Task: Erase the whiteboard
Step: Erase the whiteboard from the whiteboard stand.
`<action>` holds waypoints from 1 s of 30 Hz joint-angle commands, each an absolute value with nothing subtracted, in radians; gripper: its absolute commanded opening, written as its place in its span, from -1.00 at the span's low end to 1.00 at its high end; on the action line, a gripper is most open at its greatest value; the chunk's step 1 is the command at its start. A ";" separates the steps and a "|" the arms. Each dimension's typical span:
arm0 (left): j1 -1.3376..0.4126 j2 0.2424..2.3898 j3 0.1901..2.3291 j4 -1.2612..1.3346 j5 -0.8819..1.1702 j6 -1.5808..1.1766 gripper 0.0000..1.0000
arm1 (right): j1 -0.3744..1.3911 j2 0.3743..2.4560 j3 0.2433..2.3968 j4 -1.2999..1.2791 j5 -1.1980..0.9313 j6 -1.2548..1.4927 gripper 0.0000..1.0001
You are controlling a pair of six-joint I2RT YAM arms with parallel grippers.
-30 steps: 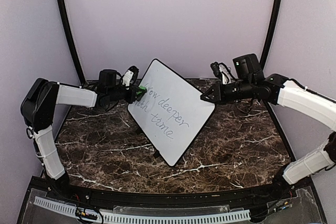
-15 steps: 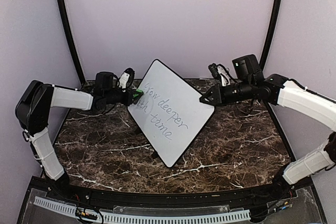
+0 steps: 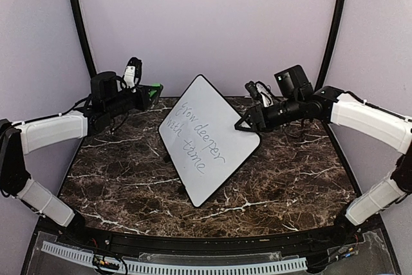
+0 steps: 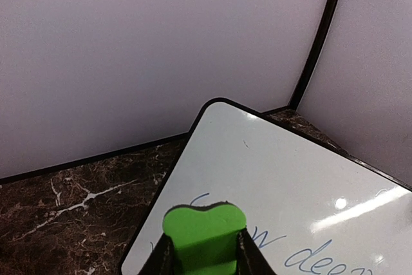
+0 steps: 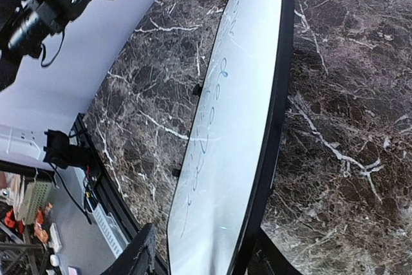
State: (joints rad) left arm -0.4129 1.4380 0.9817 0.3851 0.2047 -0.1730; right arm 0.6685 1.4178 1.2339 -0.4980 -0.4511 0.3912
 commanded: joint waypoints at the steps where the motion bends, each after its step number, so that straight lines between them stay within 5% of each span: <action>1: -0.469 1.380 0.997 0.271 0.140 -0.183 -1.00 | 0.649 1.469 1.323 -0.523 -0.469 0.419 -0.05; 14: -0.574 1.287 0.992 0.008 0.053 -0.189 -1.00 | 0.585 1.732 1.677 -0.736 -0.528 0.378 -0.02; 30: -0.669 1.261 0.680 0.006 -0.093 -0.452 -1.00 | 0.587 1.733 1.688 -0.723 -0.505 0.343 -0.05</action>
State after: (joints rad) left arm -0.6415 1.2346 0.7071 0.0135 -0.0380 -0.3759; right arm 0.5861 1.7447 1.6608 -0.7155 -0.5049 0.3649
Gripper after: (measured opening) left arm 0.265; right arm 0.473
